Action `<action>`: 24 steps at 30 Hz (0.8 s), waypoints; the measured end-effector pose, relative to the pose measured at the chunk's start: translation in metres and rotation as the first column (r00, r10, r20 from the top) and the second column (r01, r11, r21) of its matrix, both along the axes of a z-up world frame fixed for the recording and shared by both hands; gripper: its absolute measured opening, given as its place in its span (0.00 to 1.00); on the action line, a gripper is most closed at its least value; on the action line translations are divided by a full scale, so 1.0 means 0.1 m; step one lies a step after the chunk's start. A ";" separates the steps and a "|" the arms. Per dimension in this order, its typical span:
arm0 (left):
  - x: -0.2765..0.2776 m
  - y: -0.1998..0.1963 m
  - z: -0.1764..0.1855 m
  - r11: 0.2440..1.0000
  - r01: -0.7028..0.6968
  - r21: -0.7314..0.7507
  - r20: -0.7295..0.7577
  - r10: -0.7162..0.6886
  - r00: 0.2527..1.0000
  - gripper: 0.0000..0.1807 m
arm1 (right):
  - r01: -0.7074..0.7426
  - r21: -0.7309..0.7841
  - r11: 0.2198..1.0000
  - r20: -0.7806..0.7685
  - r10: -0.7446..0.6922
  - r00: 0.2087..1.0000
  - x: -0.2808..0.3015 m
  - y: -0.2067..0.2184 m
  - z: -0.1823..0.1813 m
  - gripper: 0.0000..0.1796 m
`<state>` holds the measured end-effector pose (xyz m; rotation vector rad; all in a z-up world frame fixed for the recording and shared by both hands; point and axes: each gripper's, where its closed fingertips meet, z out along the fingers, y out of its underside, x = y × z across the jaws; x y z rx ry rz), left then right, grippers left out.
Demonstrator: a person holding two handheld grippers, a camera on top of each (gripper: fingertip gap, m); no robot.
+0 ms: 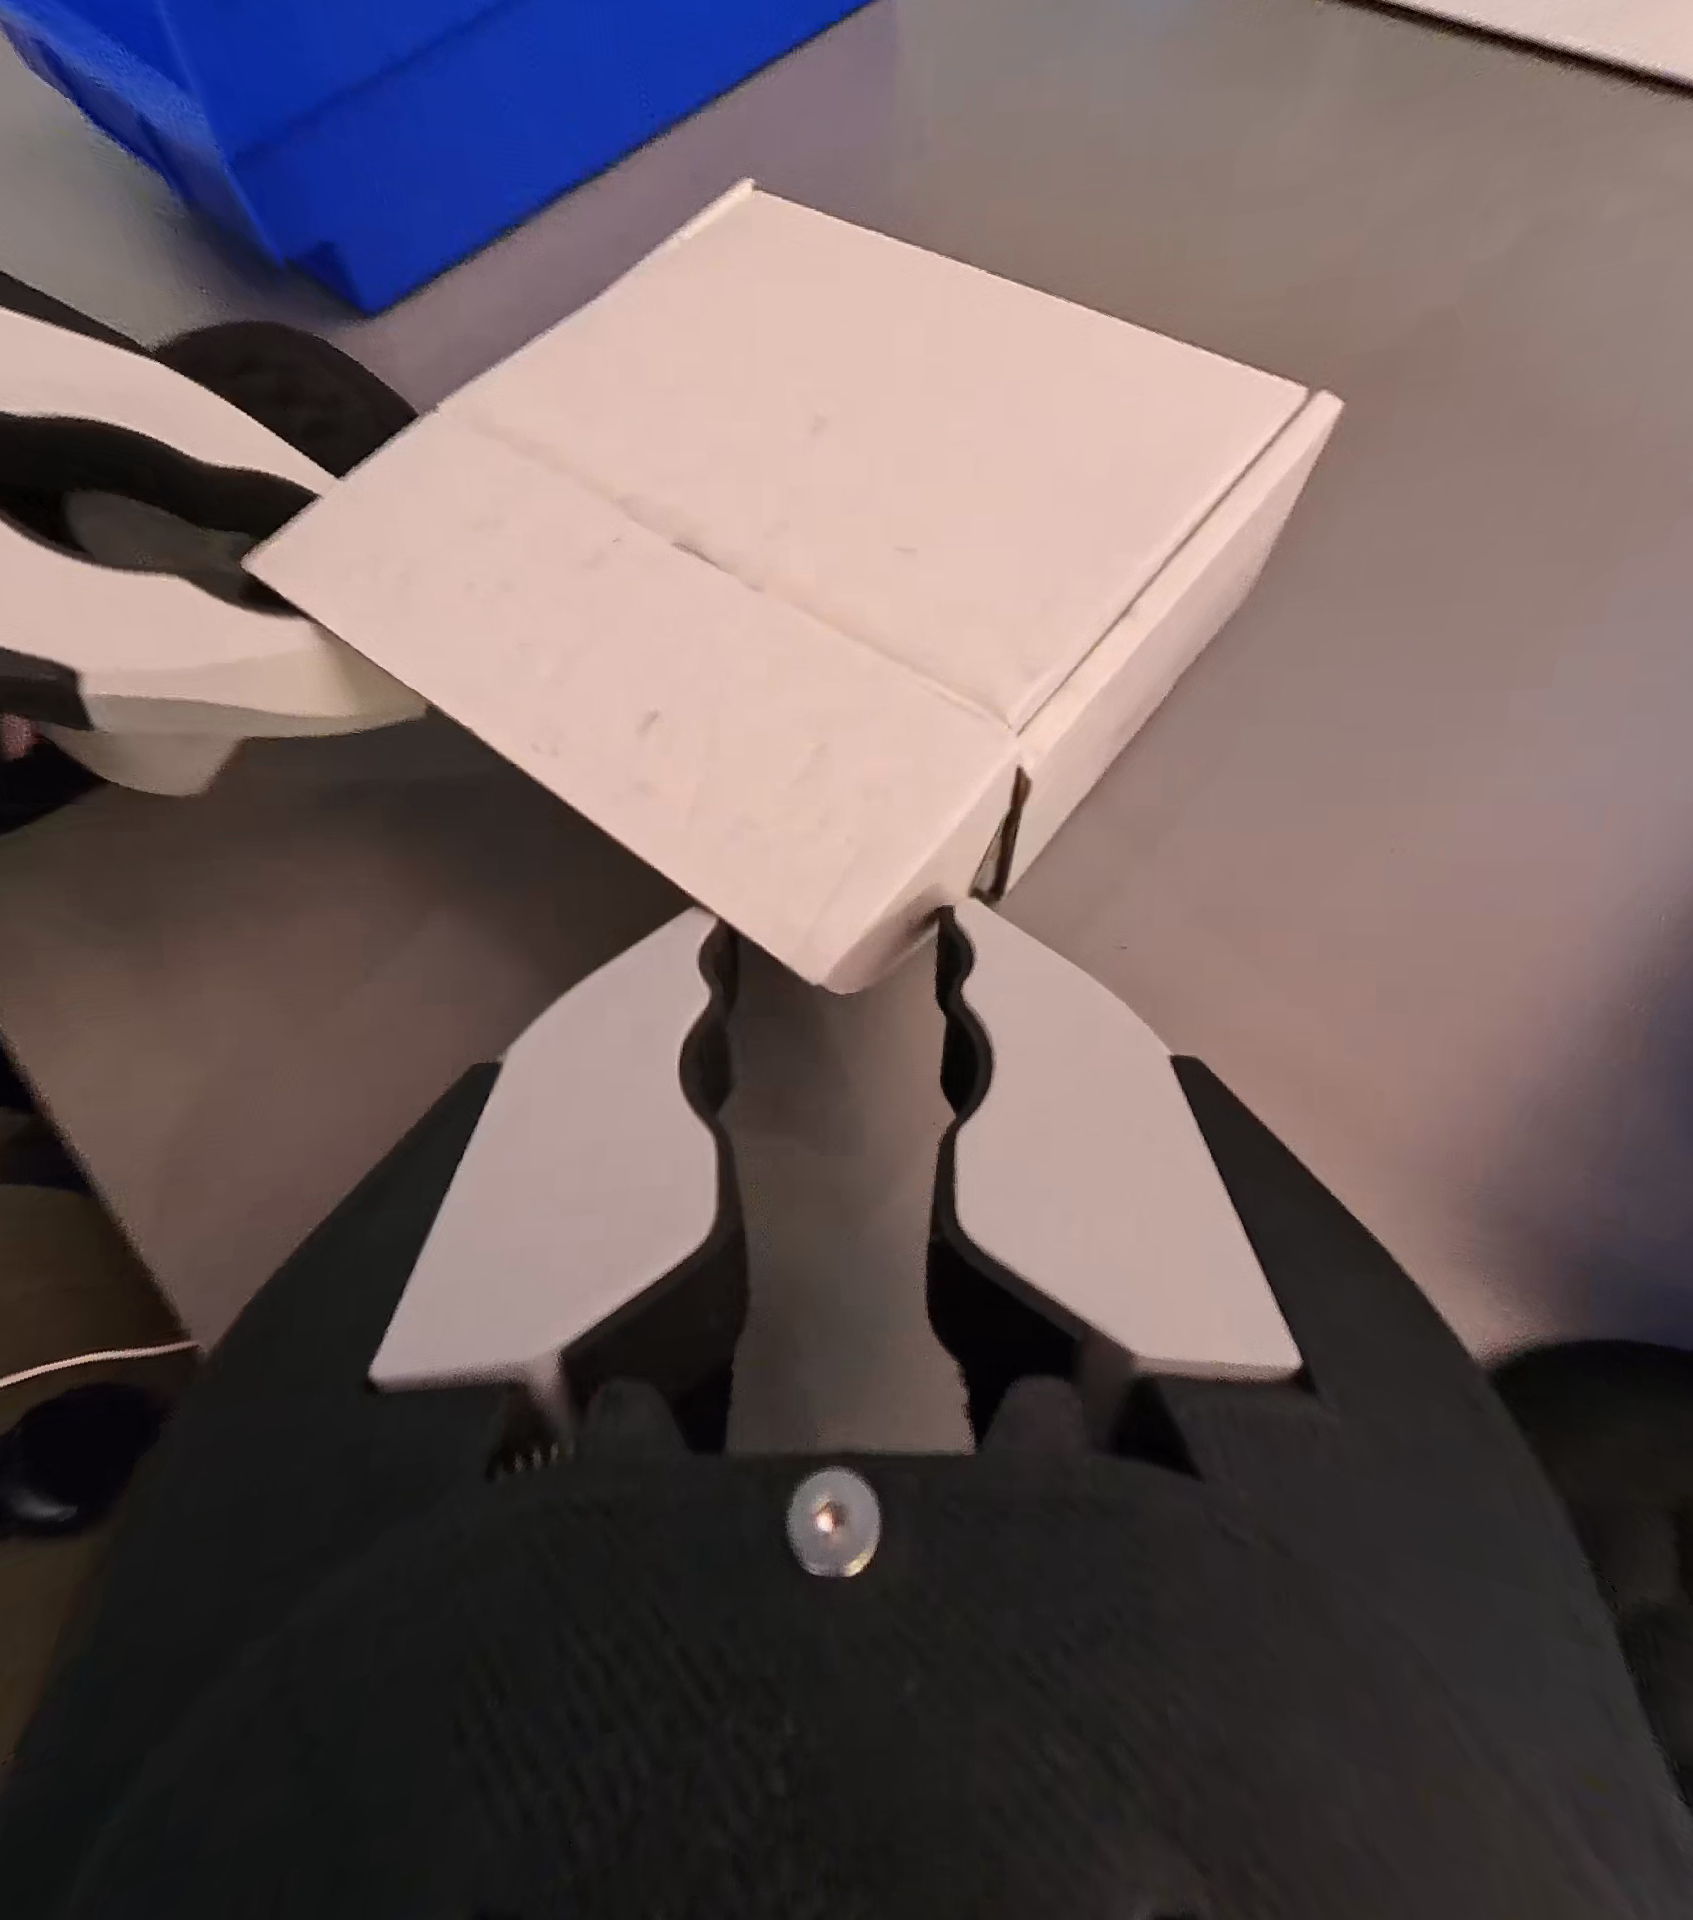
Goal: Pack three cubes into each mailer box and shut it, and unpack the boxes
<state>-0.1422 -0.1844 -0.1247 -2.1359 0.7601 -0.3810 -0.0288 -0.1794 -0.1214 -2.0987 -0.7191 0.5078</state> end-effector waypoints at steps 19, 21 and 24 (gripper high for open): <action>-0.07 -0.02 0.31 0.978 0.102 -0.184 0.341 -0.034 0.939 0.32 | -0.127 -0.154 0.980 -0.392 0.057 0.918 -0.03 -0.04 0.20 0.35; -0.09 -0.02 0.35 0.975 0.111 -0.194 0.370 -0.032 0.929 0.32 | -0.125 -0.151 0.981 -0.413 0.052 0.909 -0.04 -0.01 0.21 0.36; -0.10 0.01 0.33 0.971 0.116 -0.209 0.376 -0.029 0.926 0.31 | -0.142 -0.167 0.976 -0.424 0.059 0.904 -0.08 0.00 0.20 0.35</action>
